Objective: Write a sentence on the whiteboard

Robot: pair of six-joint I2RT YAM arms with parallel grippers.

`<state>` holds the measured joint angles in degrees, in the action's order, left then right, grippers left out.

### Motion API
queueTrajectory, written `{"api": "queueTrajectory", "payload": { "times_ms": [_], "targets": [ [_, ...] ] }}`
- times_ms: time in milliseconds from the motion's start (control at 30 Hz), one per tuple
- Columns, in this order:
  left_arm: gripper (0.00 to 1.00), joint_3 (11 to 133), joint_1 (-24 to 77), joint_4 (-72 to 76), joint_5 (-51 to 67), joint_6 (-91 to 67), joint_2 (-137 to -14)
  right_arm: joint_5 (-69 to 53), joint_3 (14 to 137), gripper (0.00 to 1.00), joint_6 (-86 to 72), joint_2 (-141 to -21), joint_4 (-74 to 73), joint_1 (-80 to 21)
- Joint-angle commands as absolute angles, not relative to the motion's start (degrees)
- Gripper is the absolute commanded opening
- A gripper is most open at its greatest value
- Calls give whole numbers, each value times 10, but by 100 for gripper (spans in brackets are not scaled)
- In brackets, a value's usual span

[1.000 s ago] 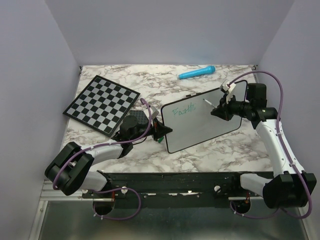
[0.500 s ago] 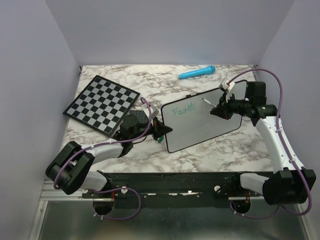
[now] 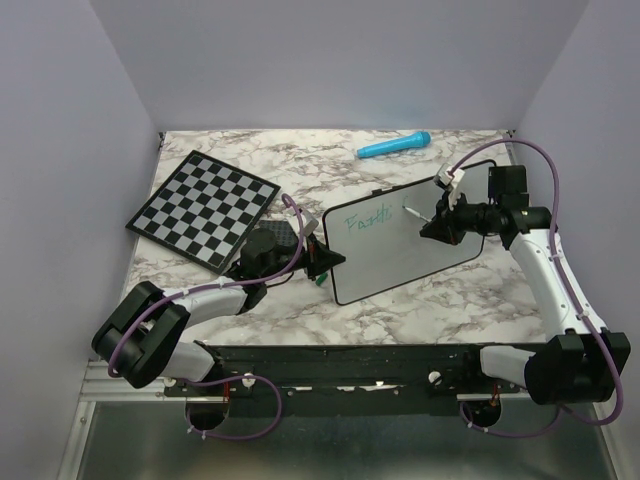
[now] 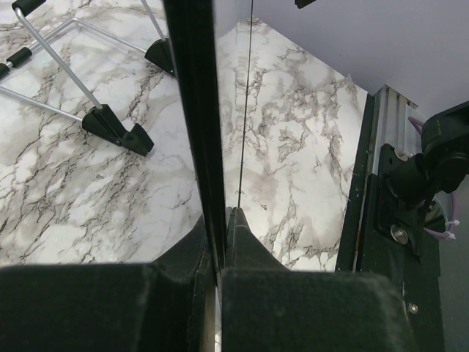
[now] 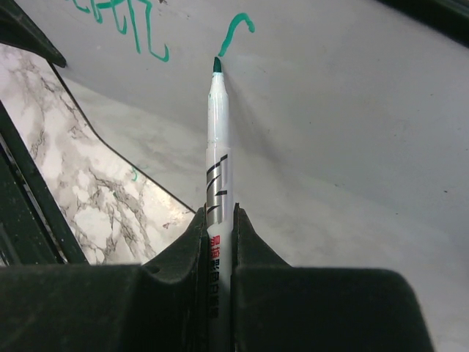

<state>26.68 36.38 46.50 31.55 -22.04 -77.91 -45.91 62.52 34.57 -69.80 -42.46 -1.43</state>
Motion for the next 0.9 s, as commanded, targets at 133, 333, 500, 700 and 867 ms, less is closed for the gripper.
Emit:
{"api": "queueTrajectory", "payload": {
  "times_ms": [133, 333, 500, 700, 867],
  "targets": [
    [0, 276, 362, 417, 310, -171, -796, -450, 610, 0, 376, -700, -460, -18],
    [0, 279, 362, 417, 311, -171, -799, -447, 599, 0, 381, -701, -465, -21],
    [0, 280, 362, 416, 312, -171, -802, -450, 597, 0, 381, -693, -463, -22],
    [0, 280, 362, 415, 311, -169, -806, -452, 606, 1, 353, -649, -434, -22],
    [0, 280, 361, 413, 312, -166, -808, -433, 619, 0, 330, -653, -409, -22]
  ]
}}
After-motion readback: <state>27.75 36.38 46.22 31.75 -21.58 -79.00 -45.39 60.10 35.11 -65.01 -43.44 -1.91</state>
